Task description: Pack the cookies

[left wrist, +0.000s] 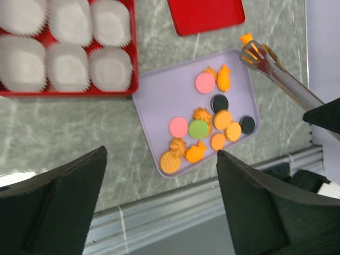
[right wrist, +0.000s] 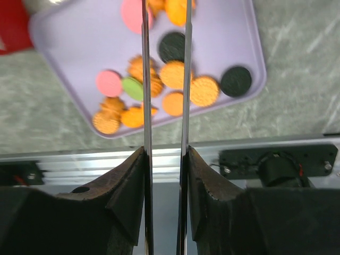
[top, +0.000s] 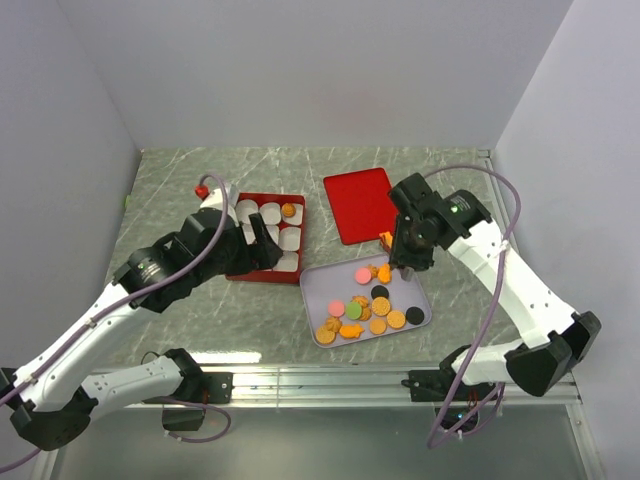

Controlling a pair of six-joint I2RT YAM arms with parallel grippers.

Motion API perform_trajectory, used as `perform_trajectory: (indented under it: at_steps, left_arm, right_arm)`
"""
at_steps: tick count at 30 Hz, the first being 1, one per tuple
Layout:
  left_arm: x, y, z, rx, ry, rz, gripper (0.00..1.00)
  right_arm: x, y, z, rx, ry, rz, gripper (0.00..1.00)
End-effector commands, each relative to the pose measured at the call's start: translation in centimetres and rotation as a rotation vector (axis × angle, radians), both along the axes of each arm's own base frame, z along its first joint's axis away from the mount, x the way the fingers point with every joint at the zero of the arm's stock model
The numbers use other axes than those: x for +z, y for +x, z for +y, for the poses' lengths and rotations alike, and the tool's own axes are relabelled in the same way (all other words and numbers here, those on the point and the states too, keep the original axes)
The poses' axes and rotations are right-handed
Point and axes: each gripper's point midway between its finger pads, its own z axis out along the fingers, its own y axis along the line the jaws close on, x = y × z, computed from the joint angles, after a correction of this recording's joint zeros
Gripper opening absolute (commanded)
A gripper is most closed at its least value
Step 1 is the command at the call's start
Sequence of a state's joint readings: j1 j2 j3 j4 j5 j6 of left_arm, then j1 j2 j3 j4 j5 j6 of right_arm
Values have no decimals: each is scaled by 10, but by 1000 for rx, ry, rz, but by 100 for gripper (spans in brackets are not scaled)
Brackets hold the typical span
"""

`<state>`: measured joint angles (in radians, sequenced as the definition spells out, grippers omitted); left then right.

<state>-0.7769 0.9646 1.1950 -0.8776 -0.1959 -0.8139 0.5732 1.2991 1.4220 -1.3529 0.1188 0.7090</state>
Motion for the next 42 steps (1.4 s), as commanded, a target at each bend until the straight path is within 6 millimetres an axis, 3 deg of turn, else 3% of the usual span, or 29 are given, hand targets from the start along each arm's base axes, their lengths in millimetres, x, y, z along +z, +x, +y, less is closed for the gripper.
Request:
perform_trajectory:
  at_steps: [1, 9, 11, 12, 16, 20, 29, 36, 42]
  left_arm:
    - [33, 8, 23, 73, 29, -122, 93]
    - [49, 4, 59, 184, 47, -201, 99]
    - [47, 3, 67, 222, 39, -215, 98]
    - [55, 0, 74, 238, 6, -247, 98]
    - [65, -8, 93, 312, -74, -318, 99]
    - [68, -17, 104, 336, -106, -321, 100]
    - [58, -26, 98, 253, -10, -230, 100]
    - [55, -30, 100, 233, 40, -203, 99]
    - [55, -35, 107, 244, 43, -204, 99]
  right_arm:
    - [20, 4, 5, 0, 14, 6, 32]
    - [67, 53, 78, 145, 155, -100, 31]
    - [73, 59, 93, 185, 161, -104, 31]
    - [79, 71, 106, 201, 172, -118, 31]
    - [85, 86, 141, 261, 209, -117, 31]
    - [76, 100, 177, 302, 280, -102, 31]
    - [63, 123, 241, 395, 456, -107, 32]
    - [38, 135, 266, 401, 490, -76, 32]
    - [25, 151, 271, 358, 472, -98, 32]
